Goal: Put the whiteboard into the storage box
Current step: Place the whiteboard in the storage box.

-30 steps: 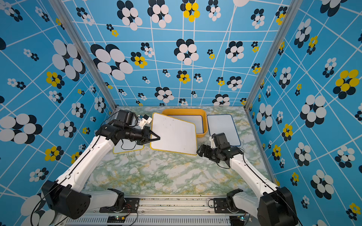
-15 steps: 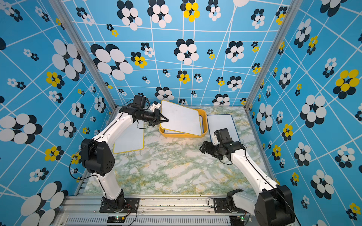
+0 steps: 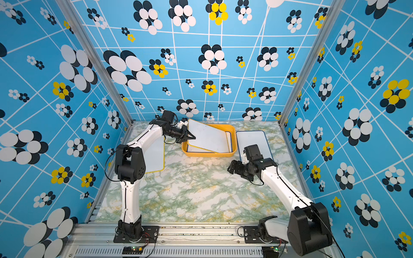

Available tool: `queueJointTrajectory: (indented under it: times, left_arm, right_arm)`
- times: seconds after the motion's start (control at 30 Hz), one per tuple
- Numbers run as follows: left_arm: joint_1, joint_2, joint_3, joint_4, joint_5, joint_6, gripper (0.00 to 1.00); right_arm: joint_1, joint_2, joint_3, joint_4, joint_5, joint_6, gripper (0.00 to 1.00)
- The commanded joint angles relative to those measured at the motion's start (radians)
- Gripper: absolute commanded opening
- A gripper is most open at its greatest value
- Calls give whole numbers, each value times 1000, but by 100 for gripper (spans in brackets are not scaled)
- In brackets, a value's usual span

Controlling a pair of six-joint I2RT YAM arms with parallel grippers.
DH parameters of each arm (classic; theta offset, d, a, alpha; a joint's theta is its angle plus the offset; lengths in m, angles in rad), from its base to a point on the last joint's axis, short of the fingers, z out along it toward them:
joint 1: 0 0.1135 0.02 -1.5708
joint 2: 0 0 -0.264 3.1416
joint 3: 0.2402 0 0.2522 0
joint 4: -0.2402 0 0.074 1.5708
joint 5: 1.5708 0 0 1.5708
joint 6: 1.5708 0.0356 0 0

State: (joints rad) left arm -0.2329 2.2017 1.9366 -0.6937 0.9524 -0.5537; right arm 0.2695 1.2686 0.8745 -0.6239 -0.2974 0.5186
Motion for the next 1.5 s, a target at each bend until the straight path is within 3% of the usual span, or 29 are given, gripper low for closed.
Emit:
queueJointTrajectory:
  times: [0.0,0.23,0.27,0.37,0.57,0.7,0.8,0.97,1.13,1.27,1.47]
  left_arm:
    - [4,5,83,-102,-4,74,28]
    - [10,77,351,-485,-319,202,42]
    - [9,90,395,-528,-357,207,48]
    - [7,131,505,-639,-439,212,51]
    - [-22,155,525,-658,-443,213,54]
    - [-31,106,504,-707,-594,214,53]
    - [-19,6,364,-715,-752,204,52]
    - [54,-264,-140,-464,-749,142,49]
    - [149,-418,-505,-289,-818,73,41]
    - [206,-491,-681,-168,-846,29,36]
    - [246,-529,-775,-84,-921,-12,32]
  right_arm:
    - [-6,9,15,2,-20,1,91]
    - [-6,-7,-12,6,-26,12,91]
    - [-6,-9,-15,7,-26,13,92]
    - [-6,-13,-24,12,-31,20,92]
    - [-6,-37,-52,34,-47,38,92]
    - [-6,-47,-66,25,-49,34,92]
    - [-6,-47,-89,43,-67,45,92]
    - [-6,-55,-149,115,-119,91,92]
    - [13,-60,-204,166,-148,131,92]
    - [34,-69,-233,194,-145,153,92]
    - [77,-57,-253,250,-142,189,92]
